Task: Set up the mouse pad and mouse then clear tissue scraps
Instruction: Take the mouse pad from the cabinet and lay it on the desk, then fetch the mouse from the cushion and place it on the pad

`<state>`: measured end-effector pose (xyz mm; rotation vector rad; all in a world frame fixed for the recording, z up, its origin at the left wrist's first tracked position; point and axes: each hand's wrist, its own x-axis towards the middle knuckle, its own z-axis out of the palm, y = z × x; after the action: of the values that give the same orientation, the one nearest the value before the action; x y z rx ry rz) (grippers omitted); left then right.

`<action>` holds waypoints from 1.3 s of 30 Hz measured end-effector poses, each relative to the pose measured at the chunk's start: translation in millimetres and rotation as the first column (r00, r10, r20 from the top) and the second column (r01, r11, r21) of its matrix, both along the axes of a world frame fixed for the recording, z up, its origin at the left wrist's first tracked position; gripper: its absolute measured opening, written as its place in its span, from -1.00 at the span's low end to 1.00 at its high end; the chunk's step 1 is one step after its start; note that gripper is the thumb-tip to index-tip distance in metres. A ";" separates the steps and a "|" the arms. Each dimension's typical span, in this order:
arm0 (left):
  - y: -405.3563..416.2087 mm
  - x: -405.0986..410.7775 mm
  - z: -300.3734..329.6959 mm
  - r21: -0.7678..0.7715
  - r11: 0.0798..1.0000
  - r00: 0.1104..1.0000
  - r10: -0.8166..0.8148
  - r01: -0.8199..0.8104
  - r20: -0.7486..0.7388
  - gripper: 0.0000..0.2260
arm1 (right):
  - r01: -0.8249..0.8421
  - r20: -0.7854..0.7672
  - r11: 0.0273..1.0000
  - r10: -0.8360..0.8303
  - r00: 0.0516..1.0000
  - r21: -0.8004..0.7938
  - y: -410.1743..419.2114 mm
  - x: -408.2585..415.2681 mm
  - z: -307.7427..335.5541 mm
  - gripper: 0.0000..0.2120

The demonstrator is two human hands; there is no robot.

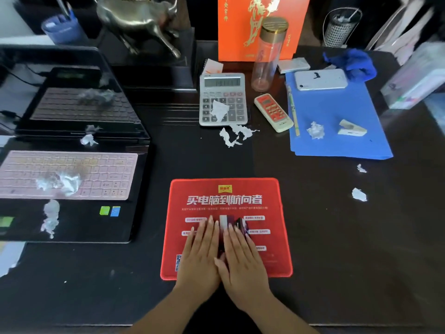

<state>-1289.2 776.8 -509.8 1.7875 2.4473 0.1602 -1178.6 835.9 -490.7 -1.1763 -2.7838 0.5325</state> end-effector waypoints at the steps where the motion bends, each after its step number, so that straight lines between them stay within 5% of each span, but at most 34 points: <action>1: -1.6 -8.0 1.1 -0.014 0.999 0.999 0.051 -0.051 -0.011 -0.48 | 0.004 0.013 1.000 -0.004 1.000 0.001 5.3 3.8 -1.9 -0.47; 5: -24.7 -48.2 17.0 -0.158 0.960 0.972 0.236 -0.232 0.005 -0.46 | 0.077 0.145 0.996 -0.081 0.986 0.034 36.5 37.9 -2.7 -0.42; 9: -40.3 -60.6 20.8 -0.239 0.939 0.965 0.261 -0.245 0.035 -0.45 | 0.213 0.195 0.977 -0.213 0.957 0.020 48.0 66.1 0.7 -0.40; 16: -38.2 -60.0 21.9 -0.254 0.933 0.957 0.281 -0.254 0.077 -0.45 | 0.224 0.200 0.974 -0.218 0.955 -0.009 45.3 65.7 4.7 -0.39; 19: -32.3 -61.7 32.8 -0.185 0.952 0.956 0.267 -0.243 0.122 -0.29 | 0.243 0.192 0.970 -0.235 0.953 -0.021 48.8 59.7 13.3 -0.35; 23: -25.4 -68.7 65.7 -0.009 0.969 0.923 0.240 -0.248 0.300 -0.39 | 0.090 0.074 0.992 -0.083 0.994 -0.091 66.6 24.4 50.9 -0.42; 27: -20.0 -83.1 115.5 0.044 0.936 0.901 0.321 -0.348 0.292 -0.64 | -0.070 -0.021 0.988 0.067 0.998 -0.141 83.8 -28.7 94.1 -0.61; 32: -54.8 -119.8 179.9 0.006 0.887 0.823 0.425 -0.461 0.376 -0.76 | -0.347 -0.021 0.924 0.349 0.937 -0.159 66.0 -108.1 152.8 -0.71; 39: -150.7 -168.6 232.8 0.156 0.768 0.762 0.547 -0.622 0.346 -0.77 | -0.581 -0.064 0.807 0.578 0.814 -0.104 -13.6 -196.5 210.7 -0.72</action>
<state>-1457.8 626.0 -277.0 0.8818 2.7654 0.7673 -1375.1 822.4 -280.0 -0.2795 -3.0941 0.7531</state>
